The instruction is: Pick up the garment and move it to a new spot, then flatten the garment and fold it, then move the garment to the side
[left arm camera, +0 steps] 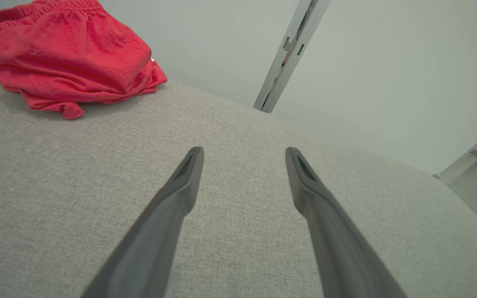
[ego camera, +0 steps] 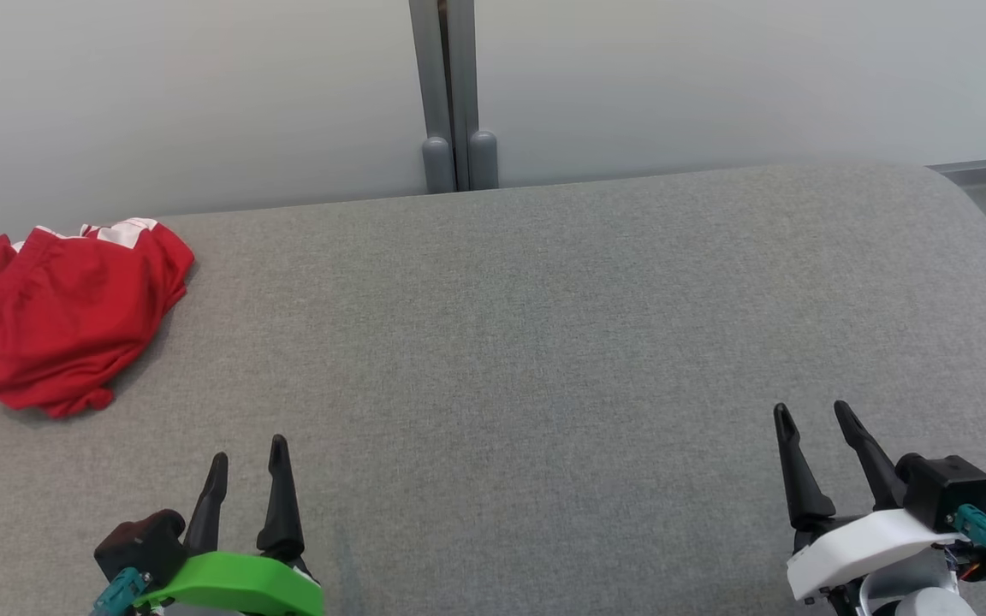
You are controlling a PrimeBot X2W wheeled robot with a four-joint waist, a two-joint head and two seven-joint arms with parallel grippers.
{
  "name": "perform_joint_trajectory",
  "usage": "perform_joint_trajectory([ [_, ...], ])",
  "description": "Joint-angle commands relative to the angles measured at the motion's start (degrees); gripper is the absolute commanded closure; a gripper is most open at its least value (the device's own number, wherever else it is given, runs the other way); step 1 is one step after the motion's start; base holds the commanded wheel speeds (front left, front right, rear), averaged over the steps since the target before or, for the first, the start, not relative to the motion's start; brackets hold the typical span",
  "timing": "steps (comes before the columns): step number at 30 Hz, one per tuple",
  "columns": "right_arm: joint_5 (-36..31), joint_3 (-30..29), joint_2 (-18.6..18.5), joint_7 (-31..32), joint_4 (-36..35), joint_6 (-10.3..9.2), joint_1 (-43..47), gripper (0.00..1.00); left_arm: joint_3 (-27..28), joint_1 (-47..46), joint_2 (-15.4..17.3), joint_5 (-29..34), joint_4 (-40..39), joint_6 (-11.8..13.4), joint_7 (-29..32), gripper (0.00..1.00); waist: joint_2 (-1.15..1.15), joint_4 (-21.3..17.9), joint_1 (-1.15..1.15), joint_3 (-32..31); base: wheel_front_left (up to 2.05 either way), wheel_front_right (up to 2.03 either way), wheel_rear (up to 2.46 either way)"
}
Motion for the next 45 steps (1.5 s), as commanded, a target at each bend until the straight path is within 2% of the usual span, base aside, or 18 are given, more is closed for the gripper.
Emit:
perform_joint_trajectory([
  [1, -1.61, 0.08, -0.34, -0.67, -0.15, 0.01, 0.38, 0.0, -0.12, 0.24, 0.45, 1.1, -0.01, 0.18, -0.59, 0.0, 0.0, 0.02, 0.0, -0.05, 0.0, 0.0, 0.0],
  [33, -14.51, 0.65, -0.48, -4.12, -0.1, 0.01, 1.44, 0.0, -1.94, 1.67, 0.56, 10.8, 3.04, 1.13, -4.11, 0.0, 0.0, 0.21, 0.0, -1.08, 0.0, 0.0, 0.0],
  [45, -13.26, 0.53, -0.48, -4.15, 0.08, 0.01, 1.22, 0.0, -1.58, 1.6, 0.55, 10.28, 3.41, 1.15, -3.94, 0.0, 0.0, 0.35, 0.0, -0.88, 0.0, 0.0, 0.0],
])
